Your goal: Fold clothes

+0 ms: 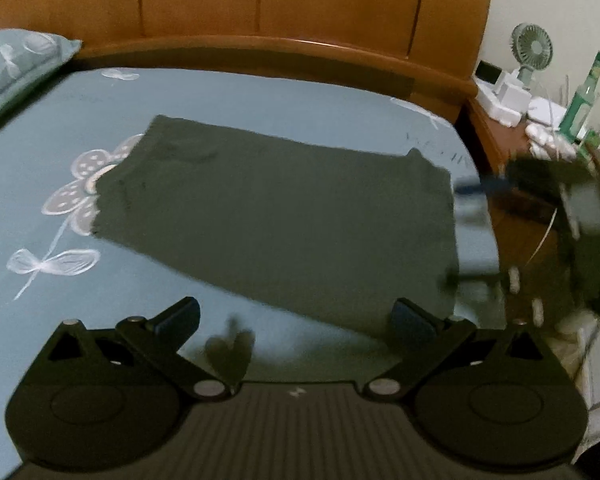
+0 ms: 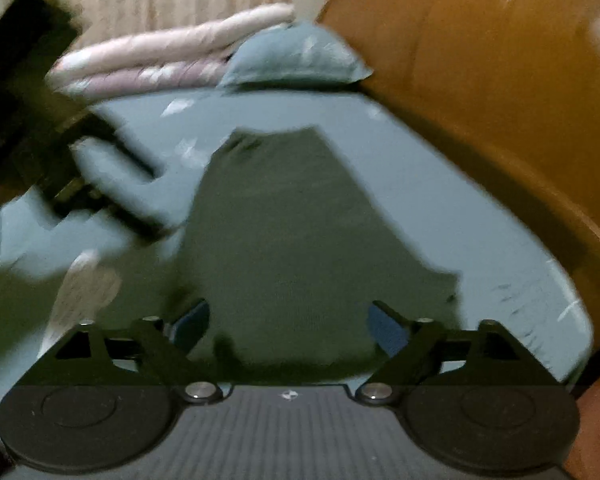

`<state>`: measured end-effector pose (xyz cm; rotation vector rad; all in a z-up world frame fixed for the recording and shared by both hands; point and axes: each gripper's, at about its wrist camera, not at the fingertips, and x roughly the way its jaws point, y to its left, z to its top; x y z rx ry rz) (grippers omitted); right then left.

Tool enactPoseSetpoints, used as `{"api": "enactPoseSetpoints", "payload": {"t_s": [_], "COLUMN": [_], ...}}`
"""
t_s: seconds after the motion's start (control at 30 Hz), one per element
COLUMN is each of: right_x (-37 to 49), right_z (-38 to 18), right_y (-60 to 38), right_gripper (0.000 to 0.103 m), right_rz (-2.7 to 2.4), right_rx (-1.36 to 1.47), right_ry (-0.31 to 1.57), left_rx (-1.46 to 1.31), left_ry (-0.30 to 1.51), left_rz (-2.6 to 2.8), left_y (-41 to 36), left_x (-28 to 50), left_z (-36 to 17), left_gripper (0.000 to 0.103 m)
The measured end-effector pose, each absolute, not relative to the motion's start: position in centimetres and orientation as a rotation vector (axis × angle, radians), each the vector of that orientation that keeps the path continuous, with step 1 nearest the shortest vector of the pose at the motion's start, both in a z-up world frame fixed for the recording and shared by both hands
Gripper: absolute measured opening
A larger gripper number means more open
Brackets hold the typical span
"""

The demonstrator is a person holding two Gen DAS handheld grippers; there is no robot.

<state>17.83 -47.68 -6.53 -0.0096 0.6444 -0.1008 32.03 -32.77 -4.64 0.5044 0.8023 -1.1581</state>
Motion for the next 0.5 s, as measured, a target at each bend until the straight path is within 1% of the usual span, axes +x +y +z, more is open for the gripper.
{"api": "enactPoseSetpoints", "payload": {"t_s": [0.1,0.27,0.37,0.5], "right_x": [18.9,19.6,18.7,18.0], "right_z": [-6.6,-8.9,-7.6,-6.2], "right_y": [-49.7,-53.1,-53.4,-52.5], "right_gripper": [0.092,0.092,0.092,0.093], "right_rz": [-0.159,-0.184,-0.264,-0.177], "right_rx": [0.010,0.104,0.108,0.142], "right_ry": [0.618,0.692,0.676,0.601], "left_rx": [0.500,0.486,0.486,0.489], "left_ry": [0.807,0.800,0.778,0.766], "left_rz": [-1.137,-1.085,-1.065,-1.040], "left_y": [-31.8,-30.4,-29.6,-29.1], "left_x": [31.4,30.4,30.0,29.6], "left_z": [-5.0,-5.1,-4.8,-4.7], "left_gripper": [0.101,0.101,0.102,0.102]}}
